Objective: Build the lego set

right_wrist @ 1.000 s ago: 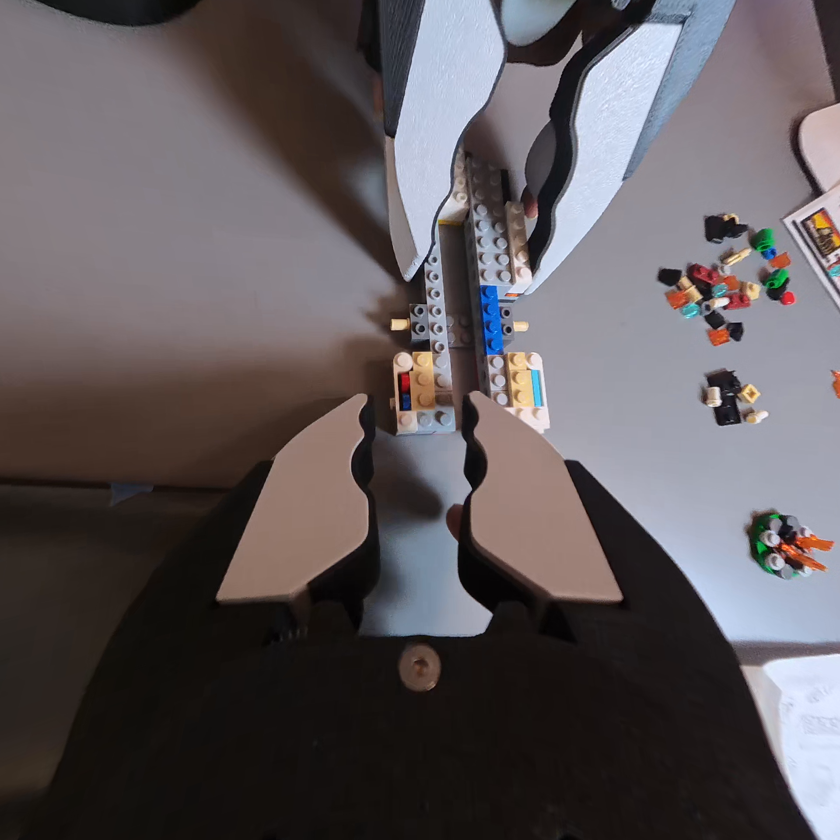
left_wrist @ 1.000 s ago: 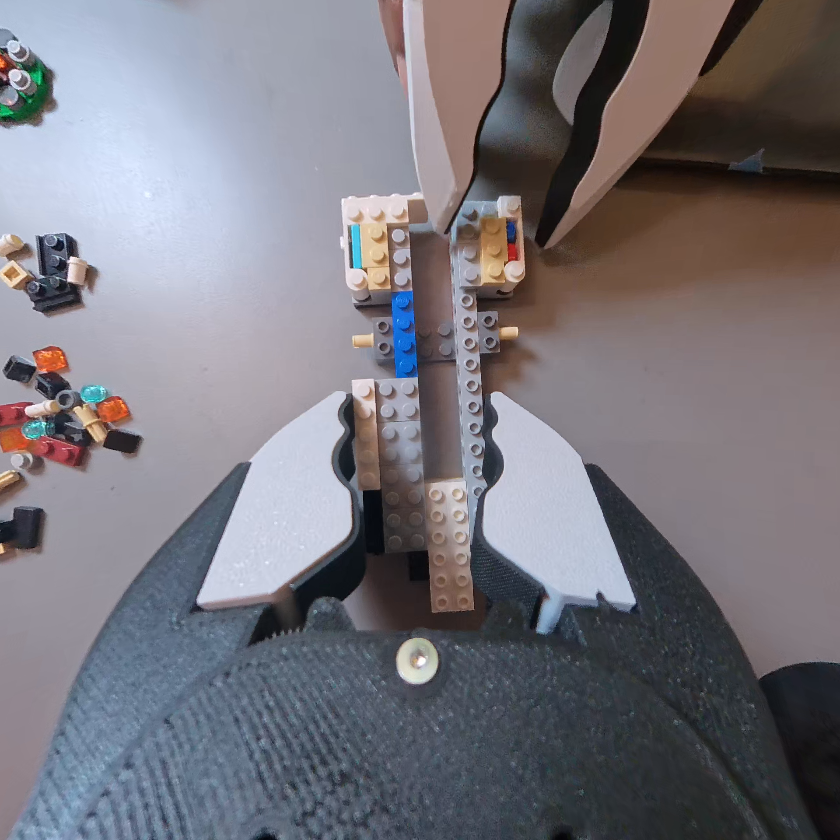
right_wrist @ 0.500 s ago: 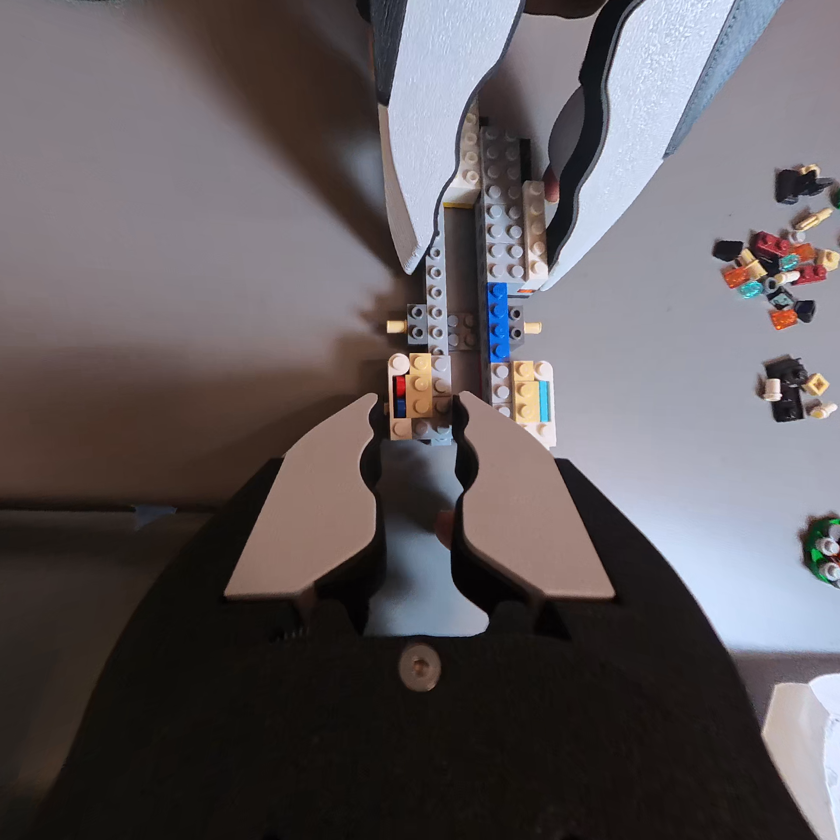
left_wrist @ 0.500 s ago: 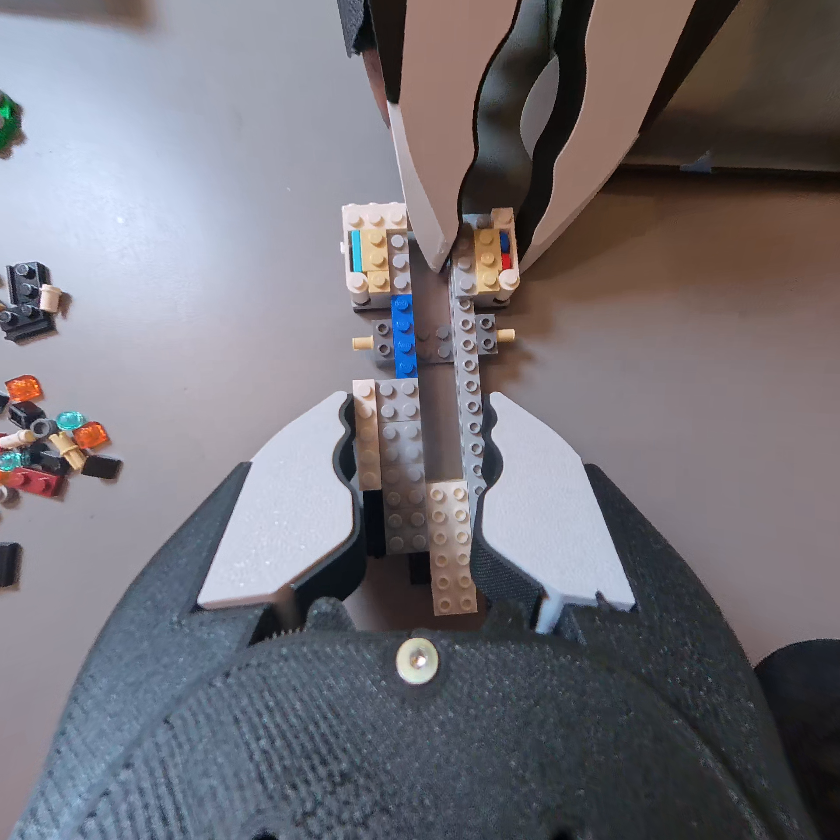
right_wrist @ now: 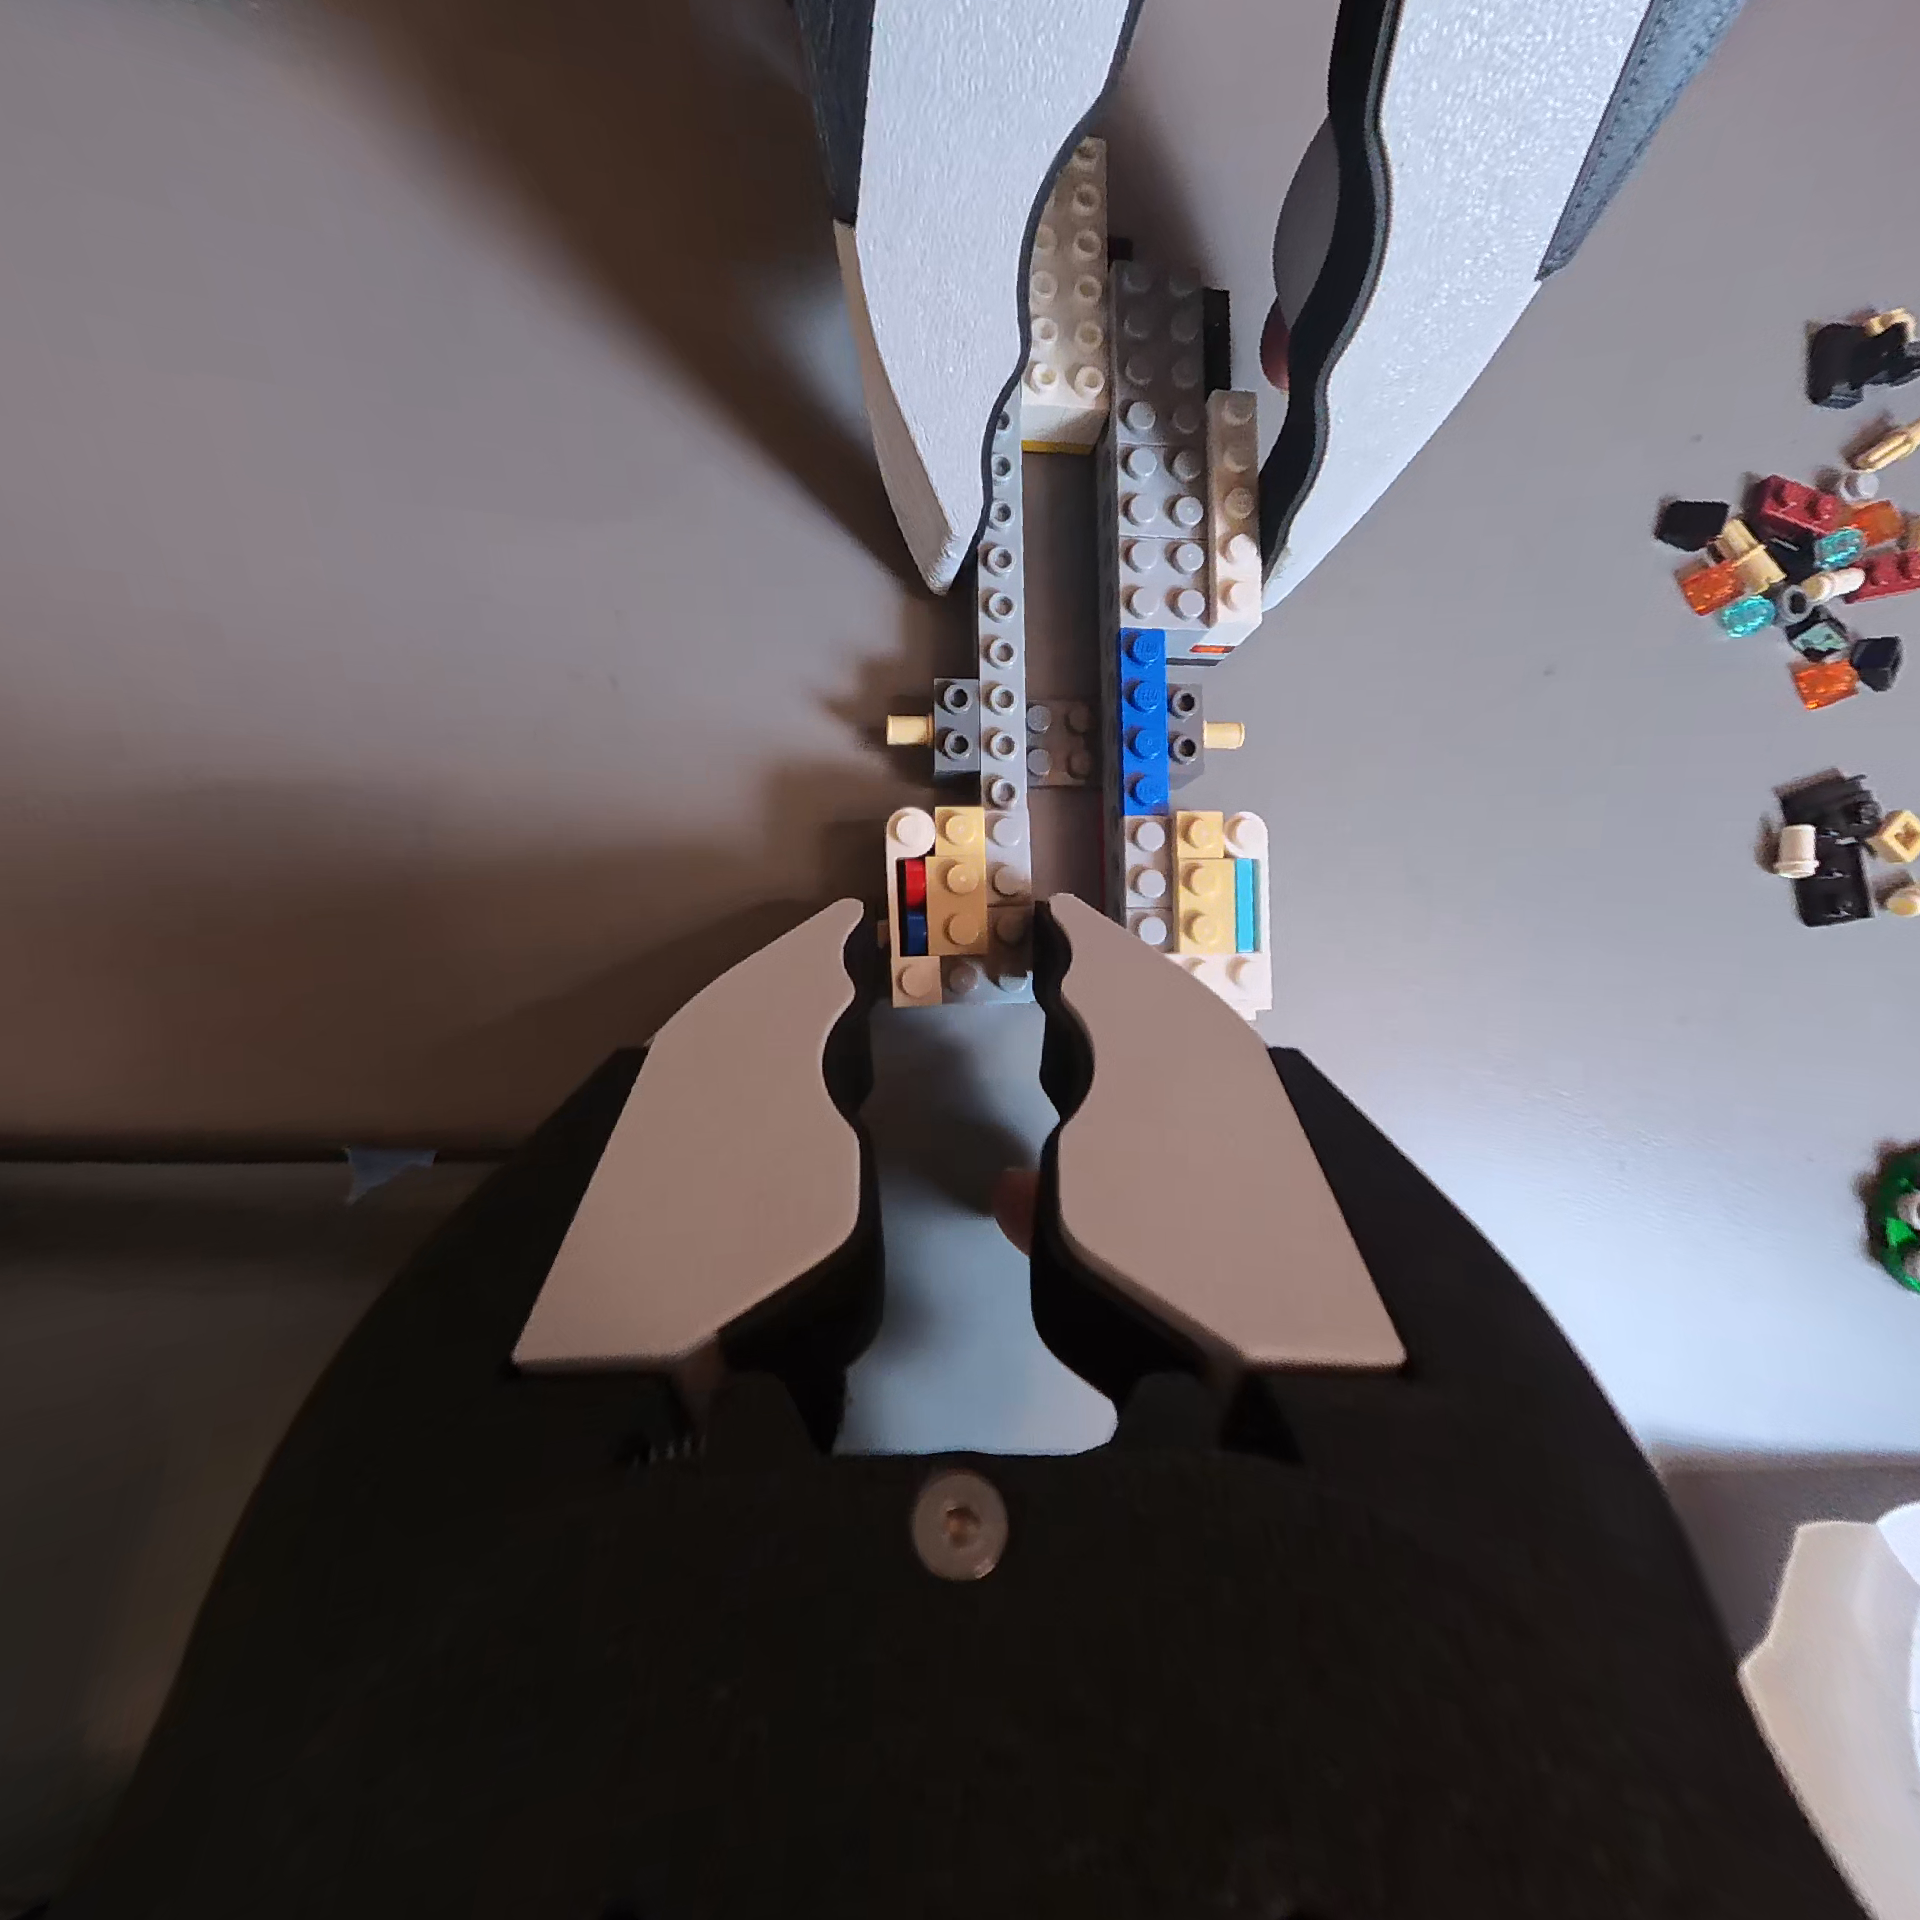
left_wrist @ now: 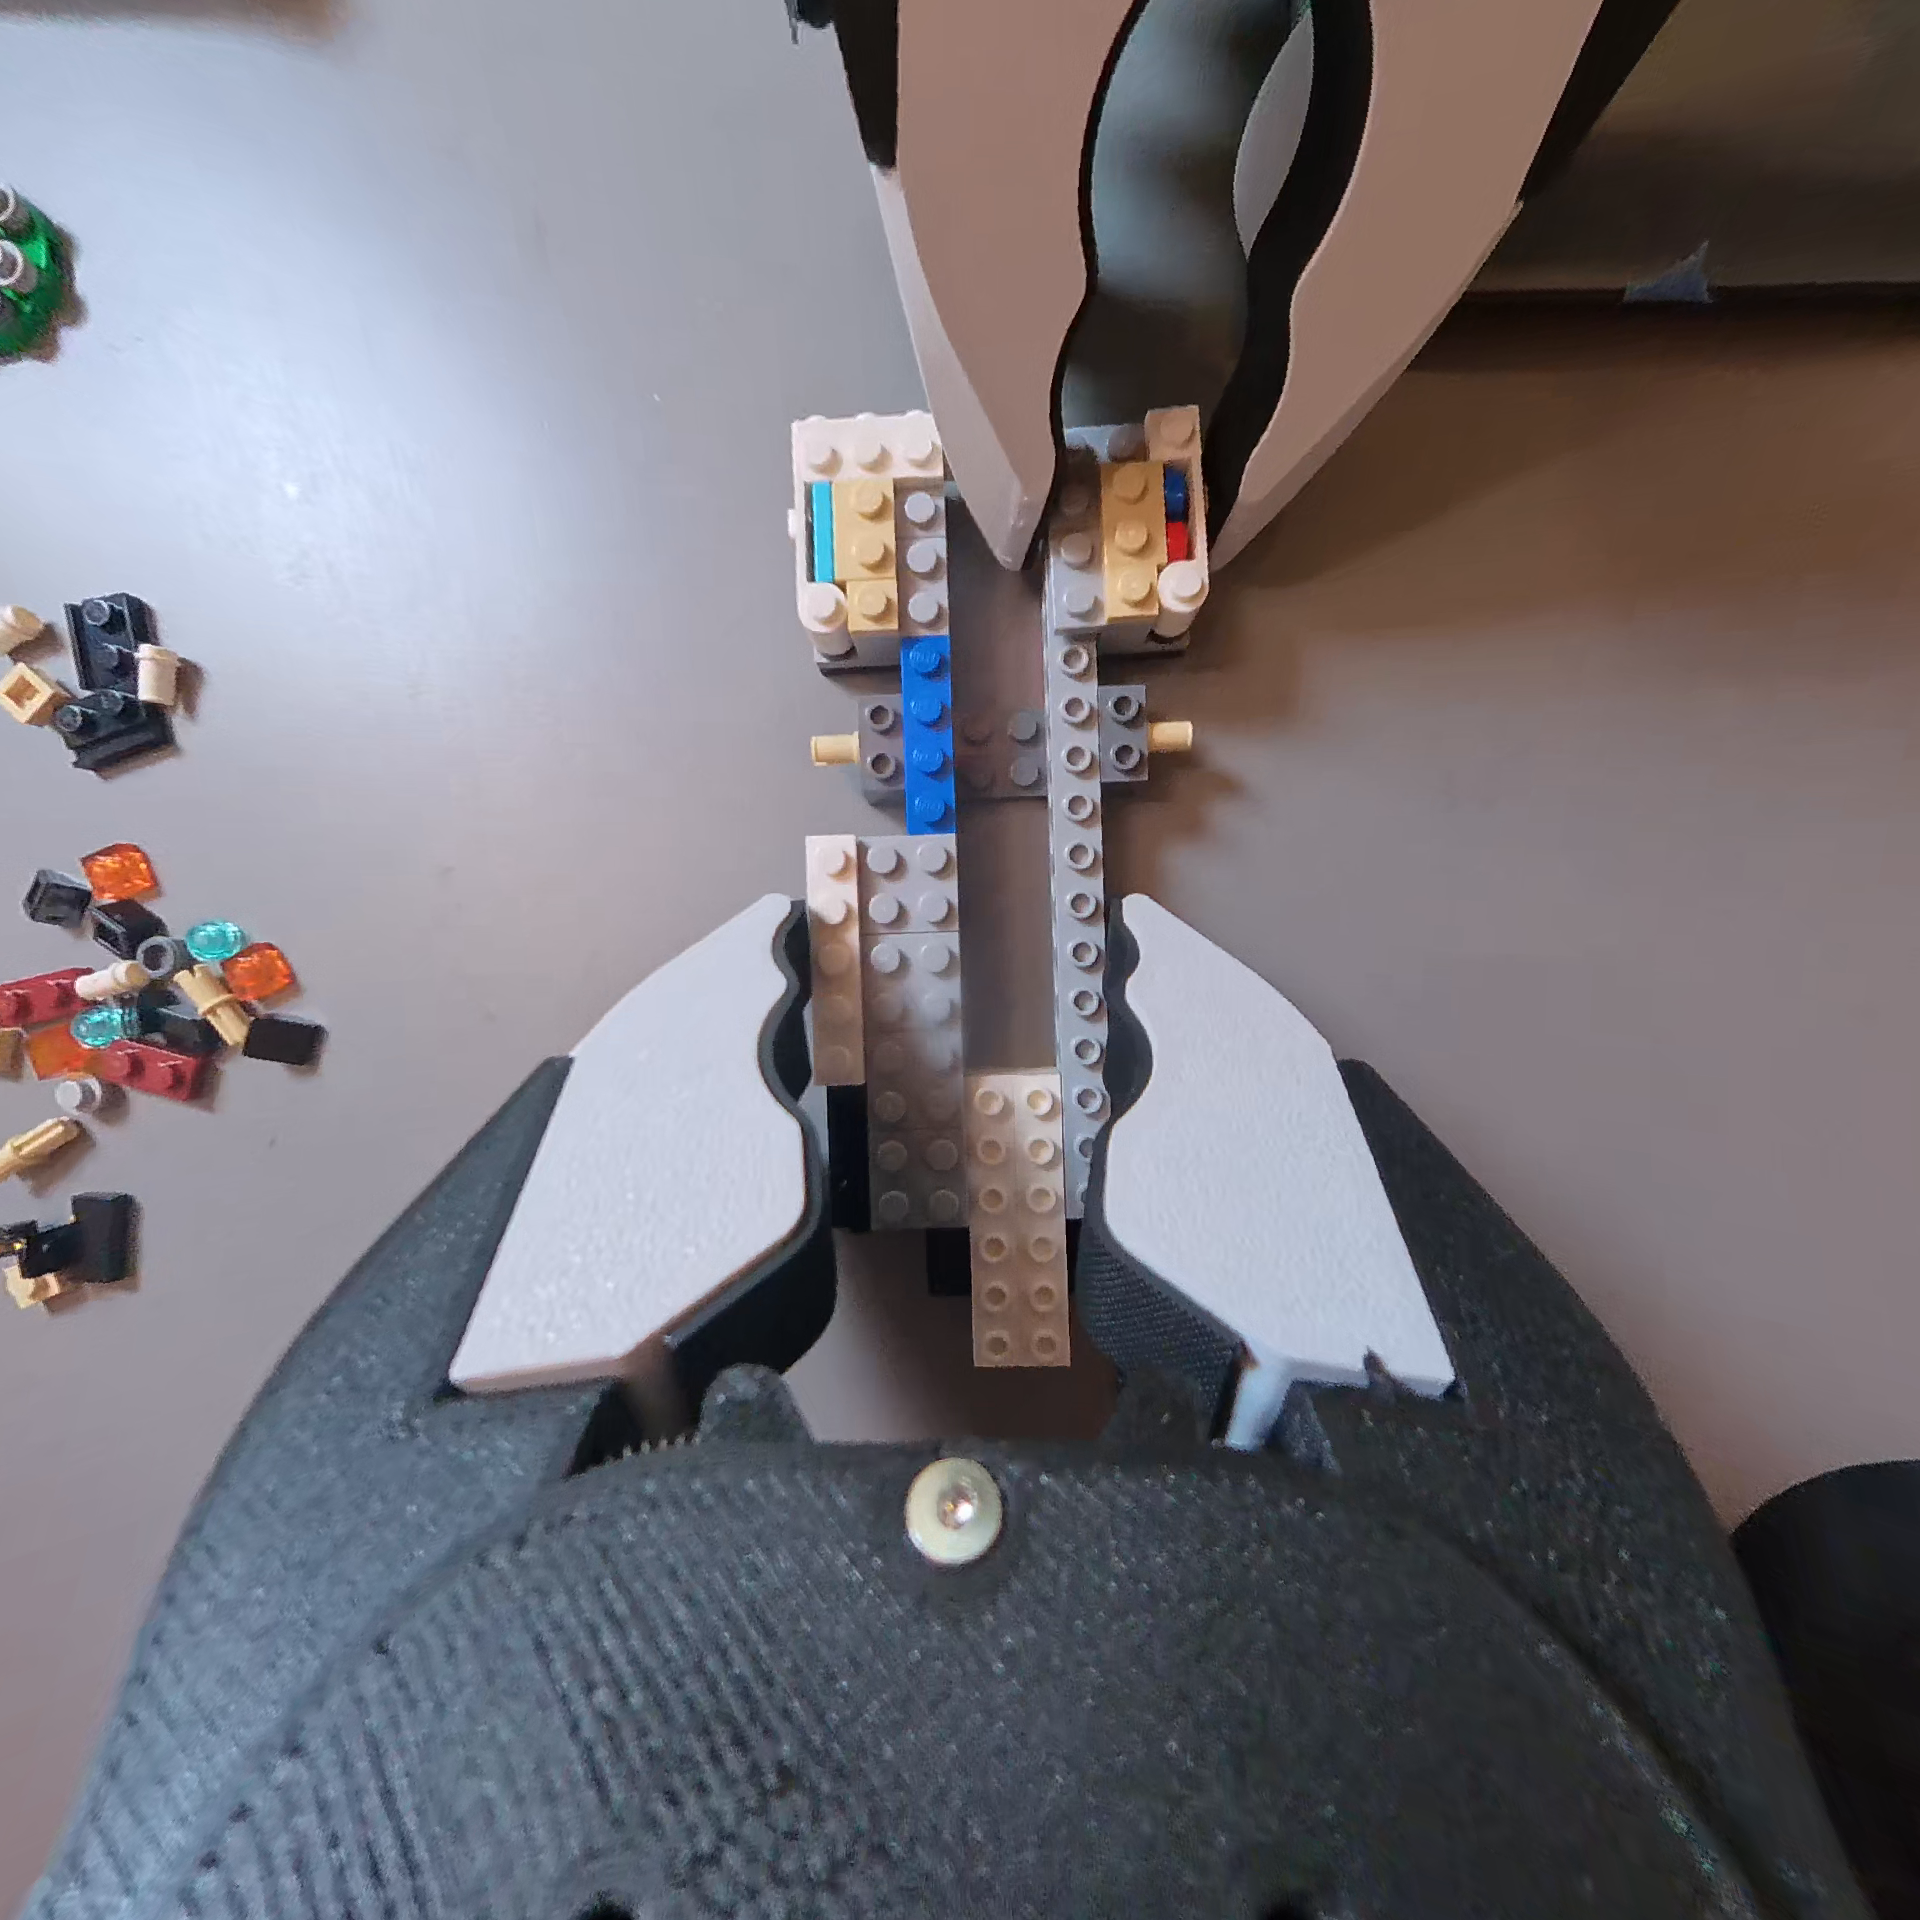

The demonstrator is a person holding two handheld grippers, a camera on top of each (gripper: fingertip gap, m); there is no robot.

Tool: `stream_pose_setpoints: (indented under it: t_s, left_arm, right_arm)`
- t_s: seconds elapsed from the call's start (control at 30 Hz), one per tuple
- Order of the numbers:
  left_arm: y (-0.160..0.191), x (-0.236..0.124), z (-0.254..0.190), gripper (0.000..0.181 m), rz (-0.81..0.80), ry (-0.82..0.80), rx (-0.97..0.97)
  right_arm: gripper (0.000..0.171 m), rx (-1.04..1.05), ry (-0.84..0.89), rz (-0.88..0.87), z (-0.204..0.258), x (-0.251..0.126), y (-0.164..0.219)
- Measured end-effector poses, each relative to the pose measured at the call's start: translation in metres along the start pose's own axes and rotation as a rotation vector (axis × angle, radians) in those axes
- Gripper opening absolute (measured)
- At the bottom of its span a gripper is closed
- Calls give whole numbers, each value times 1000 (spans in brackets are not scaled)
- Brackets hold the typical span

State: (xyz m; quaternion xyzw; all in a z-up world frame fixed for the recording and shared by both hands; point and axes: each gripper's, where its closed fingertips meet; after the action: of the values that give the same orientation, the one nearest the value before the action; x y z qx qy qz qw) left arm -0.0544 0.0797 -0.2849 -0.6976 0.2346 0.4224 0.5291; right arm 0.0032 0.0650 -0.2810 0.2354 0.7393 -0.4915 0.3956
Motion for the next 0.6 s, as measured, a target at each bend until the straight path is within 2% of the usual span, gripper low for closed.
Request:
stream_pose_setpoints:
  t_s: [0.37,0.6]
  left_arm:
    - [1,-5,-4,54,-53,115,-74]
    - [1,-5,-4,54,-54,112,-76]
  right_arm:
    - [30,-16,10,-23,1,0,-5]
    - [30,-3,16,-40,0,0,-6]
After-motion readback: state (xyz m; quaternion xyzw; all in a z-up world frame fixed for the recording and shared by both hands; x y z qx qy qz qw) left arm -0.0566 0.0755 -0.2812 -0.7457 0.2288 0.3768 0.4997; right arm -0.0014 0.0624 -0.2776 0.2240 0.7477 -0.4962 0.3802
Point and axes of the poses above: each gripper's, where its closed fingertips meet, x out along the fingers, y out of its underside, z = x × y across the jaws, and after that the axes turned 11 degrees about -x, right-handed
